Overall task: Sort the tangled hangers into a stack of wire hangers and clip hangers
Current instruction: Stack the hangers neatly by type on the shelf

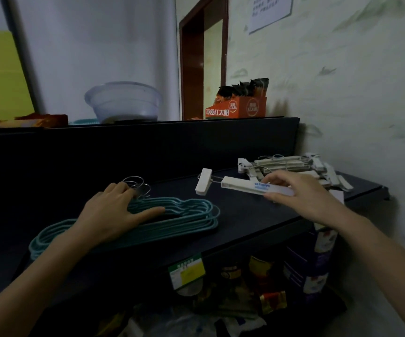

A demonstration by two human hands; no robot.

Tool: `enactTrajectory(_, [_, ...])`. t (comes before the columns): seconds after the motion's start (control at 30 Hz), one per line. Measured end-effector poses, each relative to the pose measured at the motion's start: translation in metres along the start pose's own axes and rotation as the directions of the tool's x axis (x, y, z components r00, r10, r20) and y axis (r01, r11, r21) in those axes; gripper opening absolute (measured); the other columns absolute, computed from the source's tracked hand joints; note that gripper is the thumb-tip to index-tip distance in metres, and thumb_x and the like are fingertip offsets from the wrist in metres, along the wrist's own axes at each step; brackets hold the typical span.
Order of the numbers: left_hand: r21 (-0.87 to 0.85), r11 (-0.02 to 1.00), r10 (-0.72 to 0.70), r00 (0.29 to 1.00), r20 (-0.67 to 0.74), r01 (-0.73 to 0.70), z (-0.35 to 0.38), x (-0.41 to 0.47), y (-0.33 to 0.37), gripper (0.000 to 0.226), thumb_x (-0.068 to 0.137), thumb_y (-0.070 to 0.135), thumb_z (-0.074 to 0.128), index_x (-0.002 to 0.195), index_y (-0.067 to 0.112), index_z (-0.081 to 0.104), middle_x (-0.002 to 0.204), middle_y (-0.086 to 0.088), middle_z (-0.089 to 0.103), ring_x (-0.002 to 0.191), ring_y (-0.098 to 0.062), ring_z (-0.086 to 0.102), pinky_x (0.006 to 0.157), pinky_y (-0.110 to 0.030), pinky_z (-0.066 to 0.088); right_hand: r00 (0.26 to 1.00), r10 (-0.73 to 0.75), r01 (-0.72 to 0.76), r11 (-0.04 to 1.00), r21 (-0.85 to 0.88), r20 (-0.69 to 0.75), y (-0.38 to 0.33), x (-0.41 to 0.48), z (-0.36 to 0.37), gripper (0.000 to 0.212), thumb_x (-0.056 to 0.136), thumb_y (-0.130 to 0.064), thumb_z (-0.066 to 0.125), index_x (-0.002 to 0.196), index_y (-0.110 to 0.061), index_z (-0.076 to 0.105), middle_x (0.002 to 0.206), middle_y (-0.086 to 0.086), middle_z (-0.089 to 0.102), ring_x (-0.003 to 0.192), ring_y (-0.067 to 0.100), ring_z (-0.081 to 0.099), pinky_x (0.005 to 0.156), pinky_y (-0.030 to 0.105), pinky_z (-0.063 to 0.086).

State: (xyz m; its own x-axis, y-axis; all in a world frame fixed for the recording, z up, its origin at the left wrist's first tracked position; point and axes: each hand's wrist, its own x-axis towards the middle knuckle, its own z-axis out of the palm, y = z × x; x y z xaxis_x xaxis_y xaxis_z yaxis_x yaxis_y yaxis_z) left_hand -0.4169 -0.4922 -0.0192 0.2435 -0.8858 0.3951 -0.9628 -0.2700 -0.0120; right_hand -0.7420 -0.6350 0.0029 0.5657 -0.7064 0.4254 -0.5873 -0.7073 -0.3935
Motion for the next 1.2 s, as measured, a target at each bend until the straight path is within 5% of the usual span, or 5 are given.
enactTrajectory(0.1, [0.055, 0.998, 0.041, 0.999, -0.028, -0.040, -0.008, 0.012, 0.015, 0.125, 0.047, 0.092, -0.013, 0.130, 0.018, 0.044, 0.127, 0.000, 0.047, 0.115, -0.018, 0.045, 0.094, -0.031, 0.042, 1.000, -0.019, 0.019, 1.000, -0.009, 0.010, 0.018, 0.010, -0.002, 0.026, 0.085, -0.028, 0.064, 0.111, -0.028, 0.059, 0.102, -0.014, 0.060, 0.087, -0.002, 0.054, 0.070, 0.010, 0.038])
enactTrajectory(0.3, [-0.019, 0.991, 0.135, 0.987, 0.083, -0.133, -0.007, 0.045, 0.067, 0.063, 0.082, 0.064, 0.038, 0.130, 0.024, 0.044, 0.131, 0.007, 0.047, 0.114, -0.013, 0.049, 0.088, -0.027, 0.047, 0.999, -0.020, 0.020, 0.999, -0.032, 0.026, 0.072, 0.035, -0.015, 0.023, 0.083, -0.029, 0.065, 0.106, -0.031, 0.060, 0.105, -0.009, 0.063, 0.094, 0.009, 0.057, 0.079, 0.029, 0.046])
enactTrajectory(0.5, [-0.066, 0.992, 0.109, 0.989, 0.095, -0.103, 0.006, 0.084, 0.113, 0.072, 0.071, 0.073, 0.028, 0.119, 0.027, 0.052, 0.116, 0.010, 0.052, 0.094, -0.011, 0.056, 0.077, -0.027, 0.049, 0.995, -0.061, 0.063, 0.998, -0.019, 0.076, 0.128, 0.072, -0.032, 0.027, 0.084, -0.026, 0.065, 0.110, -0.027, 0.060, 0.109, -0.007, 0.062, 0.099, 0.011, 0.057, 0.087, 0.031, 0.047])
enactTrajectory(0.7, [-0.113, 0.993, 0.020, 0.998, 0.068, -0.012, 0.022, 0.121, 0.156, 0.048, 0.082, 0.059, 0.048, 0.114, 0.025, 0.057, 0.113, 0.007, 0.059, 0.095, -0.013, 0.057, 0.081, -0.031, 0.049, 0.982, -0.141, 0.139, 0.990, 0.024, 0.124, 0.174, 0.111, -0.033, 0.029, 0.085, -0.024, 0.064, 0.114, -0.023, 0.059, 0.112, -0.005, 0.062, 0.100, 0.010, 0.056, 0.087, 0.027, 0.045])
enactTrajectory(1.2, [-0.053, 0.992, -0.115, 0.993, 0.019, 0.116, 0.044, 0.141, 0.197, 0.044, 0.084, 0.055, 0.050, 0.114, 0.023, 0.056, 0.110, 0.007, 0.059, 0.094, -0.010, 0.053, 0.074, -0.023, 0.041, 0.923, -0.272, 0.287, 0.958, -0.018, 0.271, 0.217, 0.159, -0.006, 0.039, 0.087, -0.030, 0.057, 0.124, -0.020, 0.052, 0.126, -0.001, 0.050, 0.118, 0.014, 0.045, 0.100, 0.029, 0.037])
